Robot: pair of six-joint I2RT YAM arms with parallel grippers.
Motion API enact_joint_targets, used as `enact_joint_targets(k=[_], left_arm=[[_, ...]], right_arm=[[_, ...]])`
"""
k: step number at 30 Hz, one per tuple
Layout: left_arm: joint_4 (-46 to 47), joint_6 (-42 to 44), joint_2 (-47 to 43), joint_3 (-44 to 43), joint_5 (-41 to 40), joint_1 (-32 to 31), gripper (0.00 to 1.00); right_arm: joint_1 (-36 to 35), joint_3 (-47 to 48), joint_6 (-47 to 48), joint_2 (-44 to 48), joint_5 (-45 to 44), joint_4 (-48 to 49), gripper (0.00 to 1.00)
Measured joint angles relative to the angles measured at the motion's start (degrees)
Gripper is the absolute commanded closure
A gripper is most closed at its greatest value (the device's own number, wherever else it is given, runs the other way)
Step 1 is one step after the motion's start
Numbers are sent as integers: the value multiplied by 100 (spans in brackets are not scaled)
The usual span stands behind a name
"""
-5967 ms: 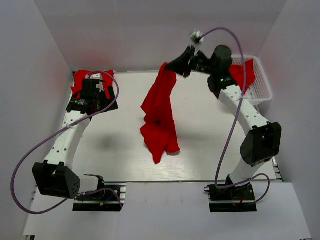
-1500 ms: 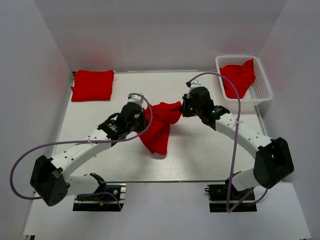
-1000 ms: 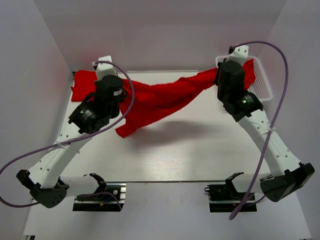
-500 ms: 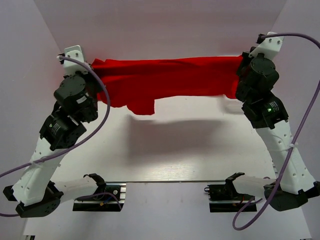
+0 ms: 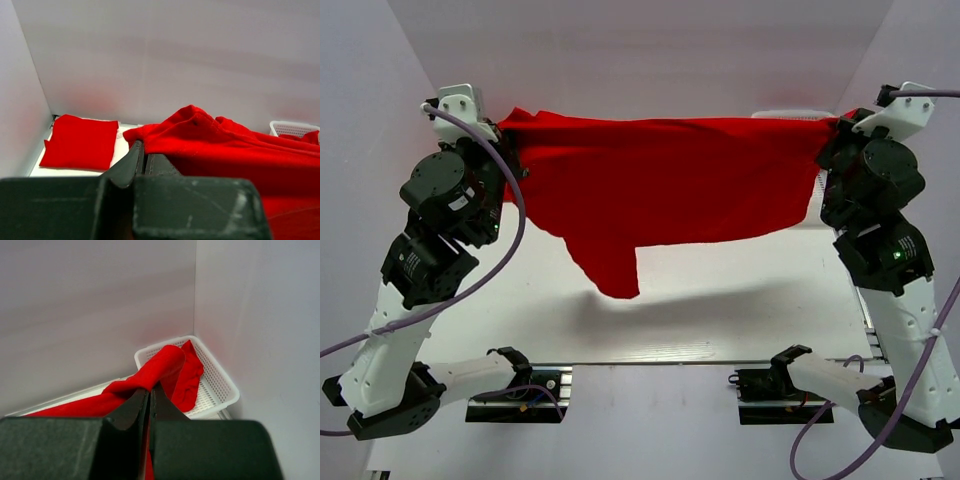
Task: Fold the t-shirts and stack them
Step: Flatten out the tshirt
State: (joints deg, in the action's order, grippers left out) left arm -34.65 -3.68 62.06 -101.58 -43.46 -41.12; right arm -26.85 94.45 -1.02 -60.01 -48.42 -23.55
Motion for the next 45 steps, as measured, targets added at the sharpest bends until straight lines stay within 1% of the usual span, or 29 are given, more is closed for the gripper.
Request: enact_joint_targets(k=[5, 7, 10, 12, 14, 16, 19, 23, 26, 29, 30, 33, 34, 35, 37, 38, 39, 40, 45], left_arm=[[39, -109, -7, 210, 2, 2, 100], [105, -205, 81, 426, -120, 31, 100], [262, -382, 407, 863, -522, 87, 100], [317, -498, 844, 1067, -737, 168, 100], [378, -595, 1458, 1152, -776, 328, 100], [466, -649, 2020, 1209, -704, 516, 100], [638, -695, 2981, 1165, -387, 907, 100], [741, -715, 4478, 518, 55, 1445, 100], [855, -715, 5600, -260, 387, 1805, 100], [938, -713, 6494, -997, 669, 2098, 100], [986, -713, 6765, -1228, 785, 2197, 100], [1150, -680, 7254, -1567, 1152, 2417, 100], [1202, -667, 7364, -1626, 1290, 2490, 95], [1248, -658, 7449, -1676, 1392, 2546, 84], [1331, -601, 7602, -1784, 1659, 2656, 57], [1357, -592, 7648, -1818, 1781, 2695, 30], [1375, -570, 7678, -1825, 1886, 2728, 13], [1386, -584, 7691, -1834, 1987, 2754, 0], [1331, -597, 7700, -2079, 2321, 2782, 0]], right_arm=[[28, -310, -173, -35, 55, -46, 100], [50, -516, -278, -195, 50, -33, 100], [118, -820, -428, -629, 66, -55, 100], [203, -920, -546, -1217, 170, -66, 100], [315, -918, -627, -1882, 297, -72, 100], [446, -837, -682, -2680, 474, -118, 100], [629, -501, -745, -3842, 804, -197, 100], [870, 358, -758, -5270, 1209, -310, 100], [1032, 1246, -767, -6181, 1506, -337, 100], [1167, 2024, -758, -6839, 1814, -284, 100], [1204, 2166, -739, -6990, 1919, -188, 100], [1281, 2334, -597, -7265, 2238, 111, 100], [1303, 2354, -544, -7342, 2330, 210, 94], [1320, 2365, -492, -7416, 2415, 334, 81], [1335, 2411, -426, -7552, 2514, 538, 50], [1338, 2433, -378, -7615, 2559, 623, 12], [1340, 2437, -332, -7667, 2614, 723, 10], [1340, 2439, -264, -7705, 2636, 787, 10], [1333, 2472, -122, -7724, 2732, 918, 10]])
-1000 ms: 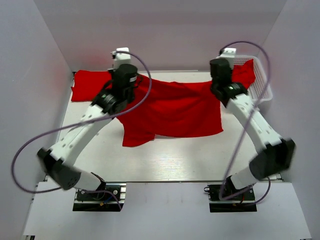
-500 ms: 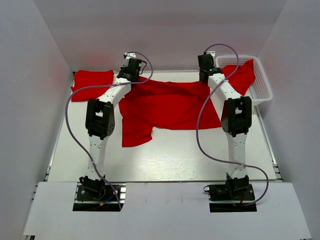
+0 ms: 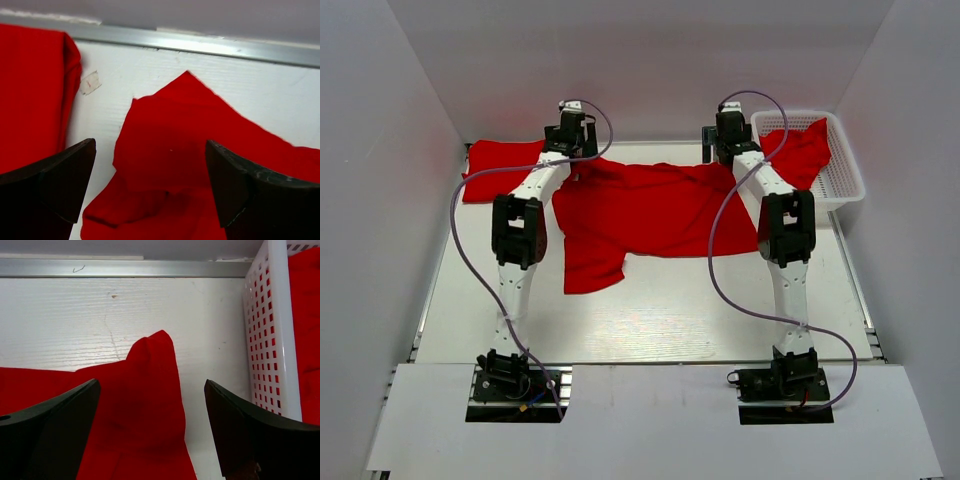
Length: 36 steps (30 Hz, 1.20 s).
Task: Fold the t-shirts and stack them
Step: Flatten out the tshirt
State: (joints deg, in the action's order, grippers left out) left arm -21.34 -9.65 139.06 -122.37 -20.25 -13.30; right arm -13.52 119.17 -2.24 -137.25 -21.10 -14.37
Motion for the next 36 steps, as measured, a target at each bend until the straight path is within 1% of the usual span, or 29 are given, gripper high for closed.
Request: enact_joint_targets(k=[2, 6, 8, 11, 13, 17, 18, 20, 22, 24, 26, 29, 32, 36], left_arm=[[-81, 20, -7, -166, 92, -2, 0], [-319, 83, -245, -190, 284, -7, 0], [-557, 109, -522, -74, 385, -9, 0], [-992, 76, -1300, 439, 466, -20, 0], [-1246, -44, -2004, 994, 468, -55, 0], [-1626, -457, -3786, 2747, 715, -111, 0], [-1604, -549, -4142, 3169, 780, -129, 0], [-1620, -761, -4940, 4212, 977, -157, 0], [-1812, -911, -5534, 5077, 1091, -219, 0], [-2024, -1021, -5836, 5639, 1165, -280, 0], [-2164, -1128, -5980, 6078, 1215, -350, 0], [-2197, -1298, -6122, 6769, 1384, -444, 0], [-2162, -1445, -6133, 7311, 1556, -503, 0], [-2074, -1580, -6133, 7606, 1681, -566, 3]], right_arm=[[0, 2, 35, 35, 81, 13, 10], [0, -59, 31, 337, 372, -114, 10], [-2, -271, 4, 780, 507, -260, 10], [-11, -962, -190, 1825, 619, -343, 10], [-11, -1486, -365, 2579, 632, -407, 10], [-11, -2726, -876, 4033, 568, -684, 10], [-11, -2844, -957, 4138, 544, -748, 10], [-11, -3368, -1274, 4450, 433, -935, 10], [-11, -3958, -1574, 4690, 343, -1209, 10], [-11, -4575, -1904, 4918, 313, -1486, 10], [-9, -5213, -2044, 5193, 310, -1609, 10], [-9, -5831, -2264, 5676, 328, -1738, 10], [-9, -6008, -2367, 6002, 328, -1779, 10], [-4, -6004, -2426, 6022, 310, -1755, 10]])
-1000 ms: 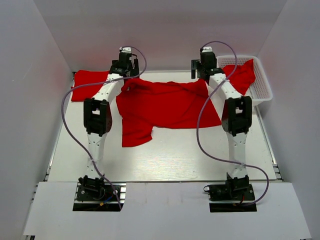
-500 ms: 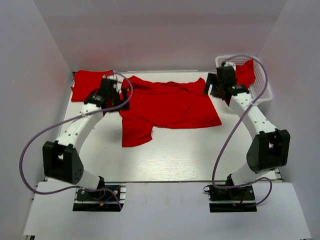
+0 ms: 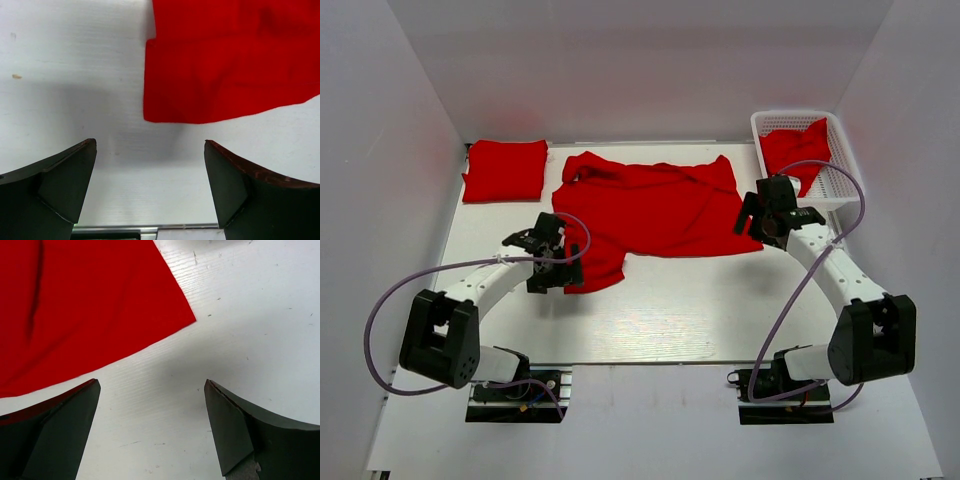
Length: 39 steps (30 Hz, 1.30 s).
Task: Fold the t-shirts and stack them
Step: Flatten out the tshirt
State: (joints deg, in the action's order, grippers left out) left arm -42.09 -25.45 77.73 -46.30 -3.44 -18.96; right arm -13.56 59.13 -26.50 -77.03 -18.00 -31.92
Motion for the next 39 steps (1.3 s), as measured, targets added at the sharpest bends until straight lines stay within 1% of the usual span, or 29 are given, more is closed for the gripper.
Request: enact_joint_targets(k=[3, 6, 8, 10, 11, 13, 14, 17, 19, 21, 22, 23, 29, 33, 39], left_arm=[[225, -57, 44, 109, 9, -4, 5], [494, -81, 186, 210, 50, -2, 10], [715, -107, 267, 289, 83, -4, 14], [885, -136, 330, 341, 107, -4, 21], [979, -142, 361, 363, 116, -4, 29], [1123, -181, 466, 369, 120, -4, 41], [1174, -184, 529, 369, 120, -2, 52], [1294, -157, 608, 372, 120, -4, 64], [1408, -142, 601, 428, 149, -17, 69], [1569, -122, 509, 555, 173, -33, 80], [1655, -116, 457, 629, 184, -39, 92], [1735, -125, 409, 695, 203, -46, 99], [2026, -105, 269, 885, 317, -96, 100], [1963, -118, 190, 911, 280, -138, 100], [1742, -166, 131, 905, 210, -157, 100]], right_arm=[[0, 0, -11, -111, -22, -22, 10], [0, 0, -11, -197, -37, -48, 10], [0, 0, -11, -221, -55, -68, 10], [0, 0, -7, -221, -72, -72, 10], [0, 0, -4, -221, -79, -70, 10], [4, 0, -2, -227, -96, -72, 10], [4, 0, 0, -234, -107, -70, 10], [7, 0, 0, -295, -151, -70, 10], [7, 0, -2, -361, -203, -72, 10], [9, 0, -7, -428, -267, -76, 10], [11, 0, -9, -452, -295, -76, 10], [13, 0, -11, -490, -308, -76, 10], [61, 0, -61, -634, -374, -72, 10], [92, 0, -166, -793, -369, -37, 10], [157, 2, -264, -1314, -358, 269, 10]])
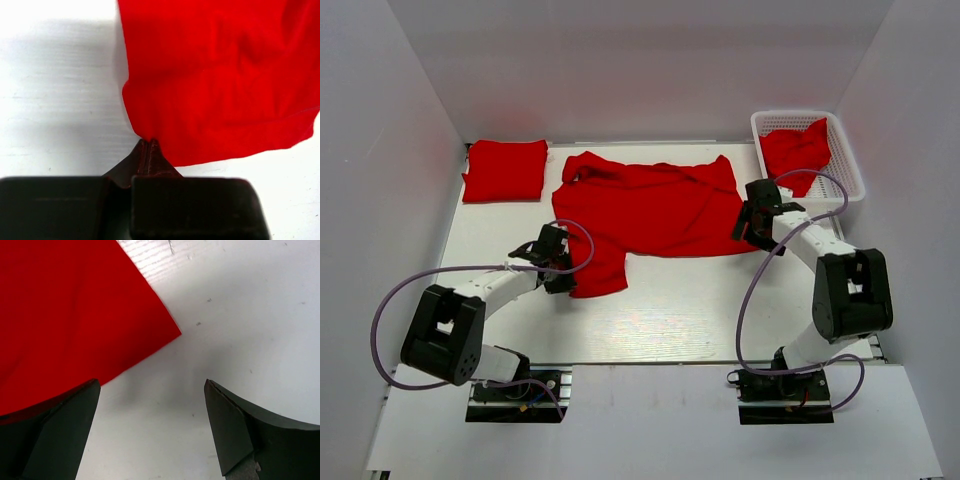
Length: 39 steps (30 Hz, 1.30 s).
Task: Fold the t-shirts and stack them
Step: Flatten out the tshirt
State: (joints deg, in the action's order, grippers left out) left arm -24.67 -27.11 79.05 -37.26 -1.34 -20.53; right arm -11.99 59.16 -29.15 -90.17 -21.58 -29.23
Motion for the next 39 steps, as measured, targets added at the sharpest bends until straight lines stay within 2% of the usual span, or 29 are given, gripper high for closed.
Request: enact_joint_targets(k=[8, 15, 20, 21, 24, 27, 29, 30, 34, 35, 39], left_arm=[[-190, -44, -59, 2, -17, 0, 100], [-422, -103, -85, -26, -120, 0, 100], [-588, -122, -87, -61, -160, 0, 100], [-619, -129, -94, -61, -168, 0, 100], [-728, -142, -133, -63, -186, 0, 100], [-839, -144, -240, -90, -205, 0, 100], [-872, -142, -343, -114, -216, 0, 100], [-881, -144, -389, -125, -223, 0, 100], [-938, -144, -450, -216, -227, 0, 100], [-986, -144, -450, -273, -223, 0, 100], [-1123, -144, -472, -573, -212, 0, 100]], right_arm=[[4, 2, -203, -398, -94, 850, 10], [13, 28, -385, -804, -356, 1078, 10], [39, 28, -457, -1080, -402, 1128, 16], [42, 28, -507, -1134, -402, 1158, 21], [42, 39, -525, -1180, -387, 1287, 27], [42, 39, -522, -1211, -339, 1405, 37], [39, 35, -503, -1222, -326, 1480, 66], [42, 28, -487, -1231, -319, 1521, 74], [42, 20, -503, -1250, -299, 1646, 96], [39, 17, -492, -1252, -297, 1661, 100], [42, 17, -479, -1244, -295, 1681, 100]])
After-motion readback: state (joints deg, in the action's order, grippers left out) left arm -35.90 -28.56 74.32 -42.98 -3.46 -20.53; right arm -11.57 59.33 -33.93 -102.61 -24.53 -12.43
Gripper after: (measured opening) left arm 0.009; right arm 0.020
